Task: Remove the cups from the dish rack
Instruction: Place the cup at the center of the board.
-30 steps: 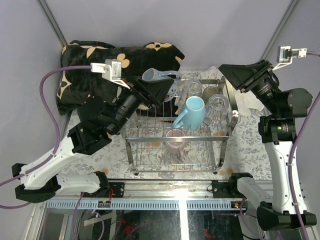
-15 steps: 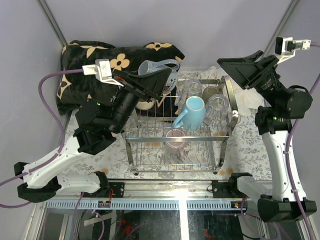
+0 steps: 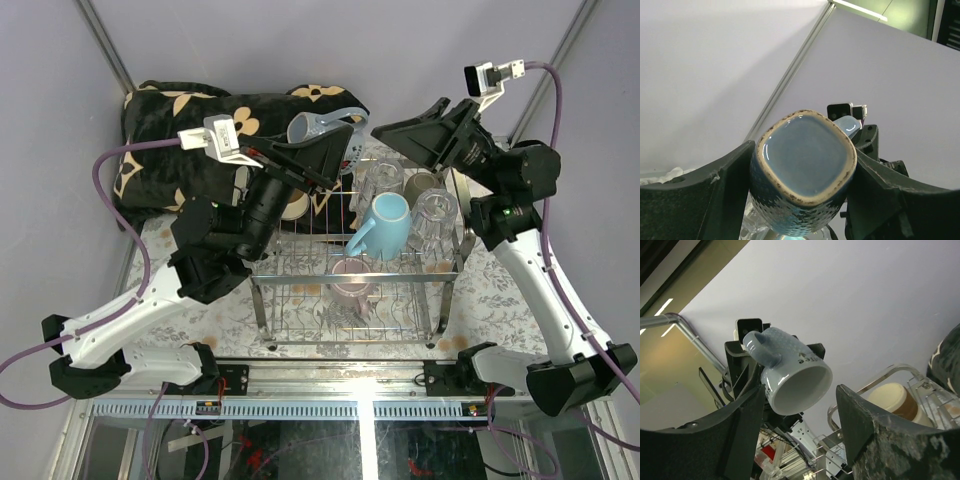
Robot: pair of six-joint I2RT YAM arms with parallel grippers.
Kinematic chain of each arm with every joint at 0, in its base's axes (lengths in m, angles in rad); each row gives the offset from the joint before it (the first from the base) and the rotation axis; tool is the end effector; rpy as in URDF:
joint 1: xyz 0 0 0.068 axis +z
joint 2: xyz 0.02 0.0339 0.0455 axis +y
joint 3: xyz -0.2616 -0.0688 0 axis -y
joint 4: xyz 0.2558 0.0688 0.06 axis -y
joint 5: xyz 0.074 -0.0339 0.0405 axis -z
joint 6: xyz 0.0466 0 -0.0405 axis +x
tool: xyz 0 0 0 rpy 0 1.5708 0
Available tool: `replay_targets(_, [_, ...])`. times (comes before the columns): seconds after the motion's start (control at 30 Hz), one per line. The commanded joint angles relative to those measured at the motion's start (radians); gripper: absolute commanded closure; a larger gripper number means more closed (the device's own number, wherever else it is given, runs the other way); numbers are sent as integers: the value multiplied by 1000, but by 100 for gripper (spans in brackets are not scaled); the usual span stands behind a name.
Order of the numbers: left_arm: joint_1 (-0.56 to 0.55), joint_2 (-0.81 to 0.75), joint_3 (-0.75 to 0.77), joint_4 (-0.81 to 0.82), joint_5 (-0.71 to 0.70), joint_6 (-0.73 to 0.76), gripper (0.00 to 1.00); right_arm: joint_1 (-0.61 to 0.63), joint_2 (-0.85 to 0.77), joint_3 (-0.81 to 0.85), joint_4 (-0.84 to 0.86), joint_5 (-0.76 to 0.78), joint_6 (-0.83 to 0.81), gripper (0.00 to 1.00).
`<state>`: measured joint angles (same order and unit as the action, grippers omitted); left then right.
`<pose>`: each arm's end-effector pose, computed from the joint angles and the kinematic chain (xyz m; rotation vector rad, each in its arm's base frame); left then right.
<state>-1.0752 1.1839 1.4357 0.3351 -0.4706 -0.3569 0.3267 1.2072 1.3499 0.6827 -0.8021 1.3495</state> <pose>0.1376 -0.2101 0.5416 -0.0684 1.1107 -1.0605 0.2202 0.1100 0.5319 -0.3753 1.1536 1.7967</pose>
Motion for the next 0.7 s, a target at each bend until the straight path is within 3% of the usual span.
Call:
replay_targets(0.0, [8,-9,29,180,-40,29,100,51,-10,32,50,21,-32,35])
replay_targets(0.67, [21,1,16,193,-61,5,100,231,76,112,126,71,-30,47])
